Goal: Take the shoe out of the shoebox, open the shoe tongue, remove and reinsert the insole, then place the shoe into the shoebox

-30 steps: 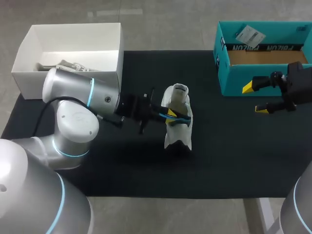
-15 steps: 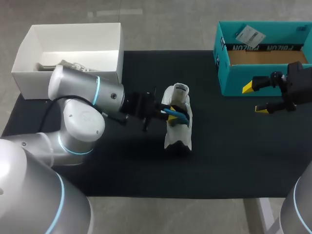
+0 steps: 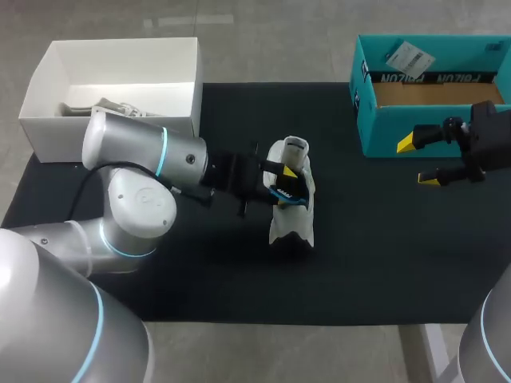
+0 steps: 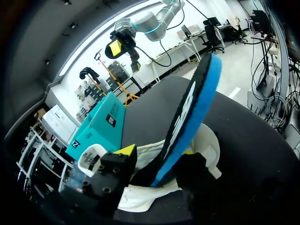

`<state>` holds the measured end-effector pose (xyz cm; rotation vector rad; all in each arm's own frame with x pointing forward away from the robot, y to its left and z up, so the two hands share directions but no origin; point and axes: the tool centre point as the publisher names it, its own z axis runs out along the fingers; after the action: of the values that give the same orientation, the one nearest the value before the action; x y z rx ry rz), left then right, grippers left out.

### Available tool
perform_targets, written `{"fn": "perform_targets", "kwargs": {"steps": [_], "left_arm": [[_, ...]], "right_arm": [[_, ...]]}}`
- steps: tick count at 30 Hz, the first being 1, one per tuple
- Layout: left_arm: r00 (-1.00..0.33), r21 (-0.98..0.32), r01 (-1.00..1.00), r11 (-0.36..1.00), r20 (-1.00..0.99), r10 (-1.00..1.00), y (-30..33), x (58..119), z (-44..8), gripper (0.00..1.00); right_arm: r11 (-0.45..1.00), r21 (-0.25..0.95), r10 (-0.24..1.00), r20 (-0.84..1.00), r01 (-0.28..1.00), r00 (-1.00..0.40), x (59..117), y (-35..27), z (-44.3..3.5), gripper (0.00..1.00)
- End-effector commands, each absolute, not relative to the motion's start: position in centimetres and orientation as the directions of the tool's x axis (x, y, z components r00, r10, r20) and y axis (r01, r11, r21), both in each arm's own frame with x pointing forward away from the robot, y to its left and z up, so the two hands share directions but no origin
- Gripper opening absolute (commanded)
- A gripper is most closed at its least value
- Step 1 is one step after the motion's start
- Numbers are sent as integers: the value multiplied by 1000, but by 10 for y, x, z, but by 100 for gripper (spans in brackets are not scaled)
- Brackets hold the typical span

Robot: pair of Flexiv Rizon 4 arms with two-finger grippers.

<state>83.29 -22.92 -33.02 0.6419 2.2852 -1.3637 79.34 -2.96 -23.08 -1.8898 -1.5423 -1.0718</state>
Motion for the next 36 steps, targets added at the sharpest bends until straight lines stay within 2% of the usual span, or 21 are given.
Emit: {"fn": "perform_targets", "kwargs": {"steps": [1, 4, 6, 7, 9, 14, 25, 36], "left_arm": [[-809, -712, 583, 392, -556, 193, -214, 823, -315, 46], [-803, -708, 593, 384, -555, 218, -212, 818, -311, 40], [-801, -705, 598, 383, -551, 236, -210, 815, -311, 24], [-801, -705, 597, 382, -550, 237, -210, 814, -312, 20], [-803, -706, 594, 385, -543, 245, -210, 813, -315, 1], [-812, -707, 583, 399, -529, 249, -213, 812, -326, 0], [-852, -748, 506, 430, -510, 115, -221, 827, -337, 0], [-827, -709, 533, 462, -552, 105, -221, 839, -346, 0]], "right_arm": [[-257, 113, 593, 803, 960, 64, 793, -29, -231, 100], [-257, 113, 593, 803, 960, 64, 793, -29, -231, 100], [-257, 113, 593, 803, 960, 64, 793, -29, -231, 100], [-257, 113, 593, 803, 960, 64, 793, -29, -231, 100], [-257, 113, 593, 803, 960, 64, 793, -29, -231, 100], [-257, 113, 593, 803, 960, 64, 793, -29, -231, 100], [-257, 113, 593, 803, 960, 64, 793, -29, -231, 100], [-257, 113, 593, 803, 960, 64, 793, -29, -231, 100]]}}
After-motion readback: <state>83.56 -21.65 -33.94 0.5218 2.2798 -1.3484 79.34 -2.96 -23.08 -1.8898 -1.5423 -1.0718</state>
